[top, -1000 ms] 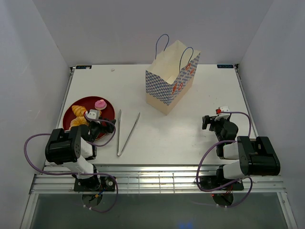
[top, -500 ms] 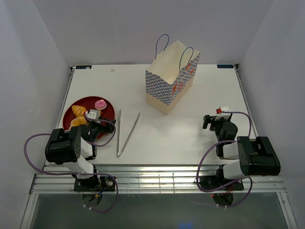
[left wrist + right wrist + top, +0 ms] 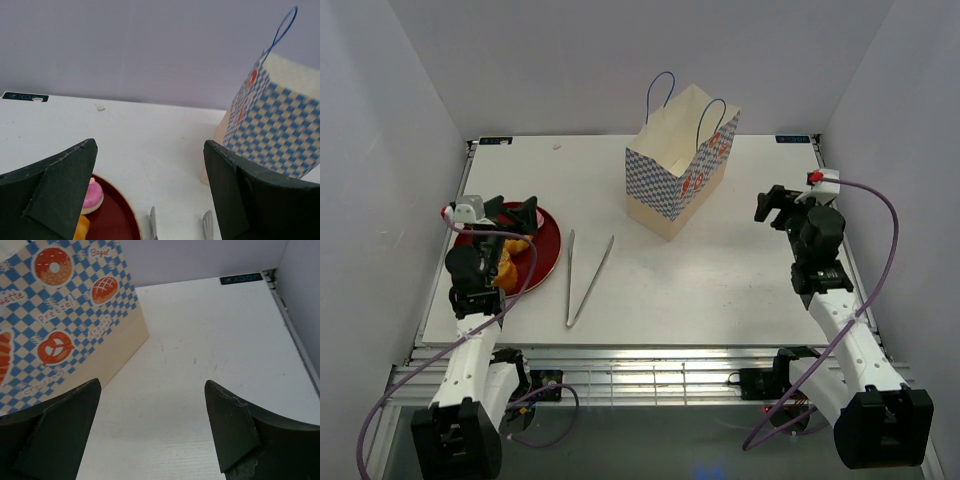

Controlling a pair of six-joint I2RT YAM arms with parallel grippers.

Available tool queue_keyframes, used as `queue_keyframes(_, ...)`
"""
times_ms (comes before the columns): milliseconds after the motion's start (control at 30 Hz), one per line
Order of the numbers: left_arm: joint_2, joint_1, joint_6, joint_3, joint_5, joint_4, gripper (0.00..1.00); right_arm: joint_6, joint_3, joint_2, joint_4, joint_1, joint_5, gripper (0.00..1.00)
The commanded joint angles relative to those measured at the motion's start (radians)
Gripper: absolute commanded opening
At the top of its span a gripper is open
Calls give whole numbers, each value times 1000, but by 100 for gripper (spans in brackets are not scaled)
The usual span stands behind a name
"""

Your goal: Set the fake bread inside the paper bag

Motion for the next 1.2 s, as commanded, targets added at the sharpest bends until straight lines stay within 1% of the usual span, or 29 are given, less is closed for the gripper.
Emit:
queue_keyframes(0, -85, -4, -170, 148, -176, -377, 98, 73, 193, 61, -468, 3, -208, 90)
queue_keyframes(33, -87, -4, -208, 190, -229, -523, 98, 99, 224, 75, -499, 3, -213, 90)
queue_keyframes(67, -87, -4, -257, 230, -284, -601, 98, 163, 294, 107, -534, 2, -219, 90)
queue_keyframes(100, -75, -4, -374, 271, -351, -690, 98, 201, 339, 124, -573, 2, -222, 90)
queue_keyframes(133, -66, -2, -429, 353, -435, -861, 98, 247, 381, 138, -657, -4, -222, 90)
queue_keyframes(167, -50, -4, -463, 395, -450, -928, 98, 349, 421, 155, -706, -10, -221, 90)
queue_keyframes(200, -23, -4, -486, 434, -449, -988, 98, 370, 483, 158, -748, -23, -246, 90)
queue_keyframes(233, -4, -4, -489, 501, -412, -1091, 98, 338, 482, 152, -745, -65, -315, 90)
queue_keyframes(267, 11, -4, -489, 523, -383, -1123, 98, 314, 471, 126, -675, -79, -379, 90)
queue_keyframes(300, 28, -4, -483, 540, -349, -1146, 98, 298, 444, 110, -635, -81, -398, 90)
queue_keyframes(333, 54, -2, -436, 558, -278, -1160, 98, 274, 445, 104, -598, -79, -432, 90)
queue_keyframes(367, 65, -2, -413, 563, -166, -1168, 98, 260, 455, 118, -564, -81, -498, 90)
queue_keyframes(433, 74, -4, -423, 546, -116, -1174, 98, 254, 556, 171, -594, -79, -518, 90)
queue_keyframes(467, 64, -4, -443, 526, -98, -1165, 98, 242, 599, 245, -627, -79, -583, 90)
queue_keyframes(500, 48, -4, -463, 503, -84, -1142, 98, 237, 641, 282, -633, -81, -616, 91)
queue_keyframes(533, 28, -4, -481, 477, -68, -1081, 98, 243, 706, 309, -631, -79, -651, 92)
queue_keyframes(567, -8, -4, -519, 427, -53, -1047, 98, 254, 728, 361, -616, -79, -720, 95)
queue_keyframes(600, -21, -4, -533, 405, -19, -1013, 98, 269, 748, 382, -577, -76, -742, 96)
queue_keyframes(633, -27, -2, -541, 388, 5, -955, 98, 289, 786, 399, -560, -66, -750, 96)
queue_keyframes(700, -1, -4, -531, 386, 94, -930, 98, 289, 839, 451, -543, -18, -742, 96)
queue_keyframes(767, 66, -4, -476, 409, 151, -937, 98, 284, 920, 510, -547, 11, -727, 96)
queue_keyframes(833, 102, -7, -423, 449, 168, -992, 98, 292, 968, 549, -549, 48, -718, 95)
queue_keyframes(900, 117, -25, -348, 469, 122, -1037, 98, 300, 1023, 593, -555, 77, -716, 95)
queue_keyframes(967, 114, -121, -316, 478, -40, -1103, 98, 312, 1014, 592, -544, 88, -704, 95)
queue_keyframes(1000, 116, -199, -301, 481, -115, -1123, 98, 320, 996, 583, -527, 92, -704, 95)
queue_keyframes(1033, 123, -315, -300, 485, -268, -1155, 98, 326, 973, 571, -507, 92, -705, 95)
queue_keyframes(1100, 149, -408, -317, 489, -411, -1195, 98, 335, 916, 532, -460, 92, -710, 94)
queue_keyframes(1133, 175, -475, -336, 488, -460, -1229, 98, 333, 902, 522, -454, 92, -713, 94)
queue_keyframes(1167, 186, -500, -346, 482, -523, -1238, 98, 329, 891, 502, -457, 92, -718, 94)
